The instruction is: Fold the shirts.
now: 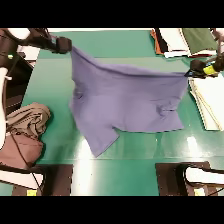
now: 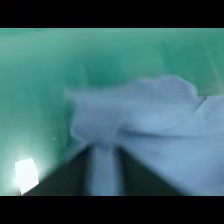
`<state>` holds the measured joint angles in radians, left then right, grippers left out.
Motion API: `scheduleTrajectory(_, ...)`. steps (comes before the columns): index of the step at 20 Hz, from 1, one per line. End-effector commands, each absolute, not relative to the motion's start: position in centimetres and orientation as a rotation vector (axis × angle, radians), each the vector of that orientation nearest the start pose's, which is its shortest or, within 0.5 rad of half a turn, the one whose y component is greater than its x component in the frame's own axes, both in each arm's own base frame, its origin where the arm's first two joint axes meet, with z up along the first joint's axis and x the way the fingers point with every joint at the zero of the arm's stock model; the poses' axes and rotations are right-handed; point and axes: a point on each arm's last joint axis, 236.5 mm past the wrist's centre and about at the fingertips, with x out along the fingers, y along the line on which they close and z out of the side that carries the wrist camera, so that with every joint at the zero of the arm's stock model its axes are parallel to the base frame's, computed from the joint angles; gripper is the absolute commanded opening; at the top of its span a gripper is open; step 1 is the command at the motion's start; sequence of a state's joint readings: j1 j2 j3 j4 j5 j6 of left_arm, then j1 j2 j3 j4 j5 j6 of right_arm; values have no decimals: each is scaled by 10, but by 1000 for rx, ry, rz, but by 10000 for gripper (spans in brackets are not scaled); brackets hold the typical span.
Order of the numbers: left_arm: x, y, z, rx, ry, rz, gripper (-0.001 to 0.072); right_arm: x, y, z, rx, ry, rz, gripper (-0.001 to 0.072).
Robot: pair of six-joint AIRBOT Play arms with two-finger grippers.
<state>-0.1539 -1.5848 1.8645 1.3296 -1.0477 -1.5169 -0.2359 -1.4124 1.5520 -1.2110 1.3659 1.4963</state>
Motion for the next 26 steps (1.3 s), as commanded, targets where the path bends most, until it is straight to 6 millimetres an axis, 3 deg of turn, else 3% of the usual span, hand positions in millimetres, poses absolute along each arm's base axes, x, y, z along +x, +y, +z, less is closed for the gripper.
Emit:
scheduleTrajectory(1, 552, -112, 119, -173, 886, -241, 577, 457, -19, 68, 432, 1210, 113, 412)
scheduleTrajectory(3, 536, -81, 118, -196, 962, -200, 577, 459, -12, 80, 460, 1208, 154, 409)
scheduleTrajectory(5, 508, -54, 106, -207, 1089, -166, 577, 447, -10, 86, 427, 1214, 170, 409)
scheduleTrajectory(8, 464, -39, 78, -216, 1218, -144, 578, 417, 6, 84, 403, 1227, 197, 409)
scheduleTrajectory(12, 382, -56, 19, -228, 1328, -143, 579, 371, 29, 70, 396, 1250, 222, 409)
scheduleTrajectory(16, 302, -100, -29, -297, 1402, -222, 578, 349, 36, 61, 398, 1209, 207, 409)
scheduleTrajectory(18, 280, -119, -45, -329, 1424, -258, 578, 338, 38, 58, 399, 1209, 202, 409)
scheduleTrajectory(21, 257, -133, -69, -327, 1473, -277, 579, 330, 39, 61, 394, 1205, 206, 409)
scheduleTrajectory(26, 258, -132, -64, -298, 1464, -285, 579, 327, 39, 71, 383, 1176, 208, 409)
